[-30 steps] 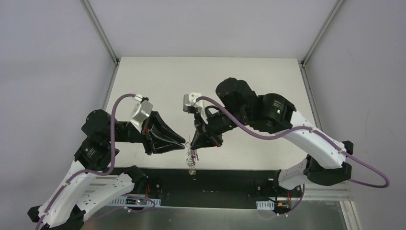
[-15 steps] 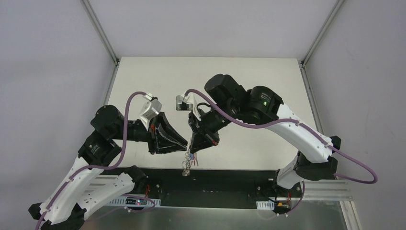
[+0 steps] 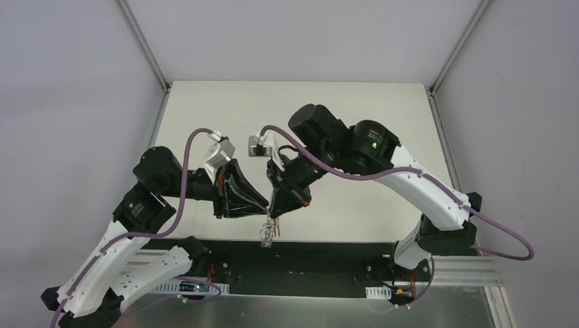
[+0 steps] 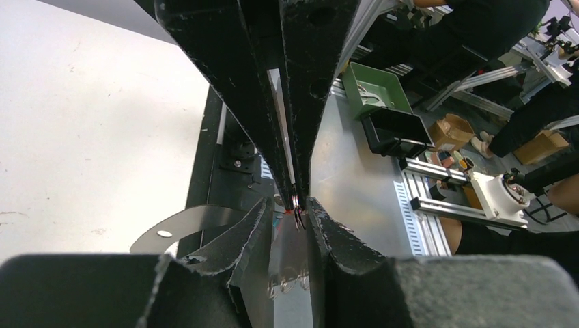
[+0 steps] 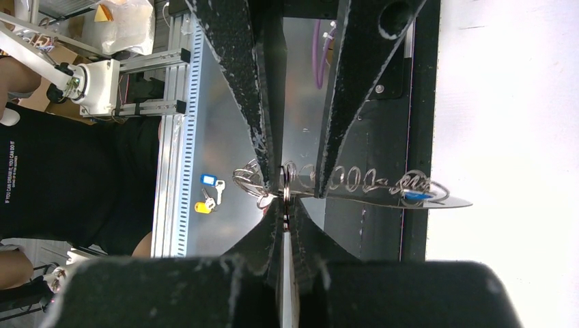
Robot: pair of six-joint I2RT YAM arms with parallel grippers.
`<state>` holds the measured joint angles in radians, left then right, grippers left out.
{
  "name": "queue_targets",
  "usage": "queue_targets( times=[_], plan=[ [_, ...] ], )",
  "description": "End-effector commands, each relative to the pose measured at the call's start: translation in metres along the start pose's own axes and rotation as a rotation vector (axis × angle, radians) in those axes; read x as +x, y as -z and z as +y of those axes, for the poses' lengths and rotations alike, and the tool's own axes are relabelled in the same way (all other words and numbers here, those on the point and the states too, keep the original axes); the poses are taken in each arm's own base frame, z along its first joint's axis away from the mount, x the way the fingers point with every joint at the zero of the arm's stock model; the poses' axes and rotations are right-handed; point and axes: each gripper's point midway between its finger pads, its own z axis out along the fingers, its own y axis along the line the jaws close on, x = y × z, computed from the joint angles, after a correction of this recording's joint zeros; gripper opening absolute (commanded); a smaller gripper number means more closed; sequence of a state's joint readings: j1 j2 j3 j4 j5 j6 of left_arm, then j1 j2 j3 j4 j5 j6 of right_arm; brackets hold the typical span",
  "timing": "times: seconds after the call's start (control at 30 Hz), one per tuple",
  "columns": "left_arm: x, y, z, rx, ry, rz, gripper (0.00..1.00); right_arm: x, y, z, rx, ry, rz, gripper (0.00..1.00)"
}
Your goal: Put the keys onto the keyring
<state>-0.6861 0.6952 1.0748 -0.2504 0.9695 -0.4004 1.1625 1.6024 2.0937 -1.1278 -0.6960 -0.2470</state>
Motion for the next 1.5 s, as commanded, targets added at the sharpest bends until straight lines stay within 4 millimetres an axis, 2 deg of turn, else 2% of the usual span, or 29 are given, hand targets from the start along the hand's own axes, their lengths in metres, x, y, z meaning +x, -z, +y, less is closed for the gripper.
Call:
queue_targets(
  times=[0.0,0.23,0.4,0.63,0.8,1.0,1.13,1.23,1.47],
  plan=[
    [-0.008,0.002,-0.010,0.032,-0.051,-0.006,0.22,-0.012,0.006,0.010,-0.027,0.022,-0.035,0.00],
    [-0.006,0.002,-0.010,0.034,-0.045,0.007,0.16,-0.011,0.003,0.007,-0.024,0.013,-0.023,0.00],
    [-0.005,0.001,-0.010,0.041,-0.041,0.018,0.00,-0.011,0.002,0.005,-0.017,0.011,-0.017,0.00],
    [-0.005,0.001,-0.010,0.049,-0.079,0.022,0.00,-0.015,0.003,0.000,0.019,0.014,-0.038,0.00],
    [-0.015,0.008,-0.009,-0.009,-0.173,-0.032,0.00,-0.019,0.009,-0.004,0.068,0.034,-0.094,0.19],
    [-0.034,0.014,-0.014,-0.046,-0.261,-0.127,0.00,-0.031,0.026,-0.008,0.169,0.127,-0.271,0.35],
    [-0.048,0.017,-0.022,-0.035,-0.299,-0.213,0.00,-0.036,0.036,-0.009,0.217,0.186,-0.365,0.37],
    [-0.057,0.018,-0.024,-0.027,-0.321,-0.283,0.00,-0.038,0.037,-0.009,0.237,0.238,-0.416,0.37],
    [-0.075,0.021,-0.020,-0.046,-0.346,-0.442,0.00,-0.044,0.035,0.014,0.198,0.412,-0.494,0.38]
  ],
)
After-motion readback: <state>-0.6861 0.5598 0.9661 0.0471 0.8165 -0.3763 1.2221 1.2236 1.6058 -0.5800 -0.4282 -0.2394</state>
